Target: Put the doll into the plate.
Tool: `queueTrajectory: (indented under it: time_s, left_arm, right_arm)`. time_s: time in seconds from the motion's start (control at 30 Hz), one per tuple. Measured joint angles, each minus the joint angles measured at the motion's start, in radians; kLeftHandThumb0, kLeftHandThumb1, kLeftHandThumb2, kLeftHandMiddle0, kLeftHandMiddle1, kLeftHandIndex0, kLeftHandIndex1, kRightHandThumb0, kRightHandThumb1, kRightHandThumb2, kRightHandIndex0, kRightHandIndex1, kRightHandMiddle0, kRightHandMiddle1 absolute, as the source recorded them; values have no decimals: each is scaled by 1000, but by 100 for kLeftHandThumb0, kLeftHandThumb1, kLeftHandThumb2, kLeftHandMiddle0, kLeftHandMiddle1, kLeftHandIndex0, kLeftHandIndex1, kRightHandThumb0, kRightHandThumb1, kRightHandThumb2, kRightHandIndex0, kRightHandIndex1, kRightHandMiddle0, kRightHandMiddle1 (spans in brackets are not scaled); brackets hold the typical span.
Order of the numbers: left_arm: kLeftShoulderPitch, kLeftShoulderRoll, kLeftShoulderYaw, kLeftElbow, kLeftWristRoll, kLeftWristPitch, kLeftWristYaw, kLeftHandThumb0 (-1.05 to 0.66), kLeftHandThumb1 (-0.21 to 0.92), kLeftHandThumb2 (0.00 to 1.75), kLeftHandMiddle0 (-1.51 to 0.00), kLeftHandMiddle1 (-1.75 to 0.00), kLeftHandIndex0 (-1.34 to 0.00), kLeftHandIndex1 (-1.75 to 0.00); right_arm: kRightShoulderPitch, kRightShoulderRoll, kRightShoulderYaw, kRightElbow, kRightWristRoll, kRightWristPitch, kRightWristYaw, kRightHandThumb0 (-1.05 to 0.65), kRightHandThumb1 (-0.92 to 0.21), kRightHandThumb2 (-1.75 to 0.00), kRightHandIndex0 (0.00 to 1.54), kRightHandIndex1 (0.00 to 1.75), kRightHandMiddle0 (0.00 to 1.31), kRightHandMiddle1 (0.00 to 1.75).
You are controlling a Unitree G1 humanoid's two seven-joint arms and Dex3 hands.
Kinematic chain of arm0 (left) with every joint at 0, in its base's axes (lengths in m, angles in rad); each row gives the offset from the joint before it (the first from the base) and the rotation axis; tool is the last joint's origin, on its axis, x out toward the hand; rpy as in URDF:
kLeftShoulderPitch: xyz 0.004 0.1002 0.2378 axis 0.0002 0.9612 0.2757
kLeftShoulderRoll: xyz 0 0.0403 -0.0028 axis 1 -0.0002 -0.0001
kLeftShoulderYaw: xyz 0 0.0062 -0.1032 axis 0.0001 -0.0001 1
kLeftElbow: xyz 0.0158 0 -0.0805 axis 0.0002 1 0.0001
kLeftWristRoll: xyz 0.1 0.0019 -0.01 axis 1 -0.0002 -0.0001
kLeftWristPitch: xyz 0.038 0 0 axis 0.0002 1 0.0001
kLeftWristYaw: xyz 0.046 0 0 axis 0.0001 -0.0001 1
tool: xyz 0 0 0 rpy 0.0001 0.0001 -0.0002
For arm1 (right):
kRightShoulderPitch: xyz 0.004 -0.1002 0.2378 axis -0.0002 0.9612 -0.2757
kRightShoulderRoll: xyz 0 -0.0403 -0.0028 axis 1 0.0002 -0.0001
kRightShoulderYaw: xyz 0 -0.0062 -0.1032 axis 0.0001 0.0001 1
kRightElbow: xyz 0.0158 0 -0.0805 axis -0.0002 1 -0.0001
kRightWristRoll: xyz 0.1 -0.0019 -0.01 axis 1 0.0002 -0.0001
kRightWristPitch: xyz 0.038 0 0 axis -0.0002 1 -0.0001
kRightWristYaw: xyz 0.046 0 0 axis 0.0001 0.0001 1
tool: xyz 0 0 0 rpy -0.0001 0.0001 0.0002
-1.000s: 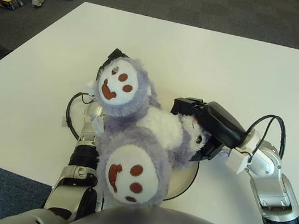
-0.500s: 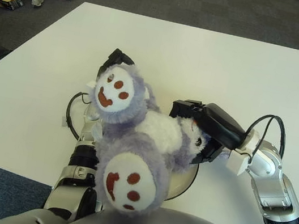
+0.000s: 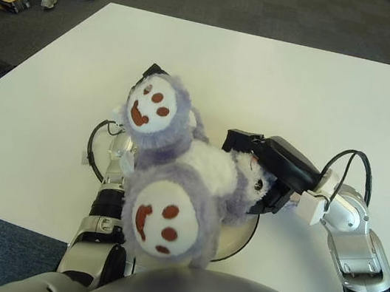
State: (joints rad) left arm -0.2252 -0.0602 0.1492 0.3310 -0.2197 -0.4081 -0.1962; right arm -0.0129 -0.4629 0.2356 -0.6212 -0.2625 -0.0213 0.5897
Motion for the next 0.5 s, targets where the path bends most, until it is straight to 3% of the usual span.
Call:
queueTrajectory:
  time_s: [0.07, 0.13, 0.2, 0.33, 0.5]
  left_arm:
    - [0, 0, 0, 0, 0, -2, 0, -45, 41, 121, -112, -175, -54, -175]
    - [0, 0, 0, 0, 0, -3, 0, -45, 41, 120, -112, -175, -53, -175]
    - [0, 0, 0, 0, 0, -3, 0, -45, 41, 120, -112, -175, -53, -175]
    - [0, 0, 0, 0, 0, -4, 0, -44, 42, 119, -113, -175, -53, -175]
    - [-1, 2, -1, 4, 0, -4, 0, -44, 42, 118, -114, -175, -52, -175]
  right_arm:
    - [0, -6, 0, -9, -3, 20, 9, 7, -59, -97, 35, 174, 28, 163]
    - [-2, -16, 0, -15, -4, 32, 18, -22, -43, -100, 14, 171, 12, 144]
    - [-6, -24, 0, -18, -3, 44, 29, -31, -36, -102, 7, 165, 6, 135]
    - [-12, -31, 0, -19, 2, 59, 43, -38, -27, -106, 3, 142, 1, 114]
    - [-20, -44, -5, -17, 24, 60, 67, -44, -26, -103, 5, 114, 0, 97]
